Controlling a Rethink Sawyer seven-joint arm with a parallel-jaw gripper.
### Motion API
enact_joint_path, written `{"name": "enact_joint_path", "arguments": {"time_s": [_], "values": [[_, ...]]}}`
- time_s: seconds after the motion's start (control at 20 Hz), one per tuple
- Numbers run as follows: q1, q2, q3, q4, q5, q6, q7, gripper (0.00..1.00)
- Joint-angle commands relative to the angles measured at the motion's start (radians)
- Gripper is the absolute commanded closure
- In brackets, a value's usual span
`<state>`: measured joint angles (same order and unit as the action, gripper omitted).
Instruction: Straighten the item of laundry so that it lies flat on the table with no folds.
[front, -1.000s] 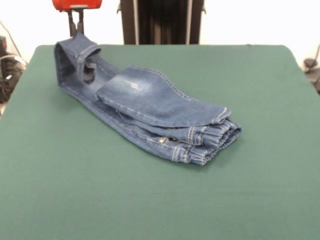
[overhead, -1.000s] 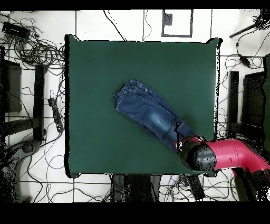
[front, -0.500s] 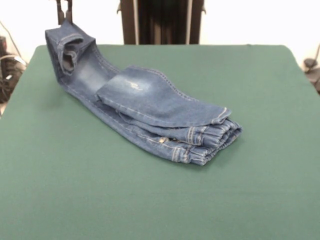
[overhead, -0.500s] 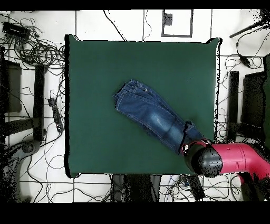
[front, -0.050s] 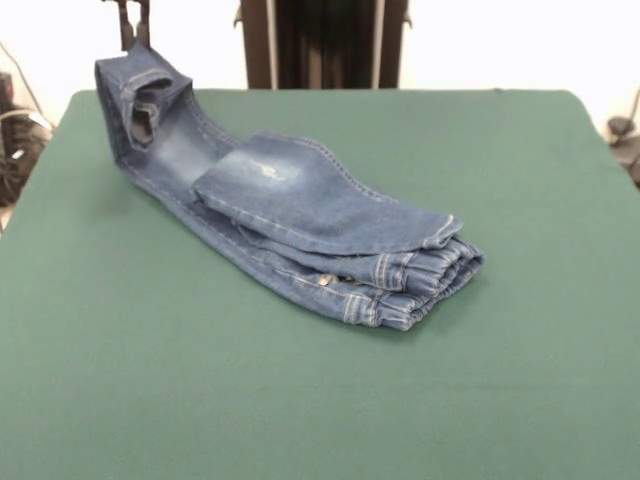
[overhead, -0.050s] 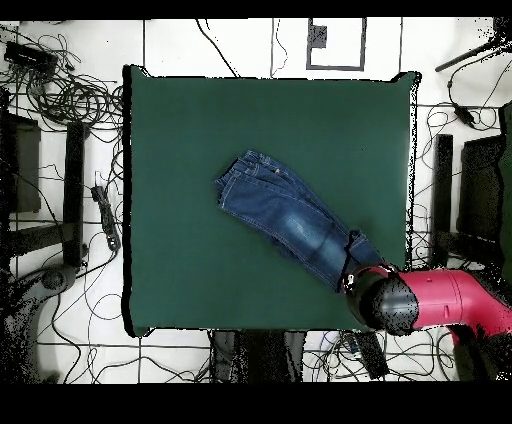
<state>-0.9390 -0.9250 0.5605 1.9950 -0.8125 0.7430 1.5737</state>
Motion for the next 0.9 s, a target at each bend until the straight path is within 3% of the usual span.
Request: {"name": "enact_joint_path", "arguments": {"time_s": [0.05, 0.3, 0.35, 0.9], "values": [[0.064, 0.040, 0.077, 0.064, -0.051, 0.056, -0.237, 1.00], [0.079, 0.041, 0.057, 0.060, -0.067, 0.063, -0.221, 1.00], [0.086, 0.040, 0.049, 0.058, -0.072, 0.069, -0.220, 0.00], [0.124, 0.047, 0.023, 0.036, -0.085, 0.107, -0.199, 0.00]]}}
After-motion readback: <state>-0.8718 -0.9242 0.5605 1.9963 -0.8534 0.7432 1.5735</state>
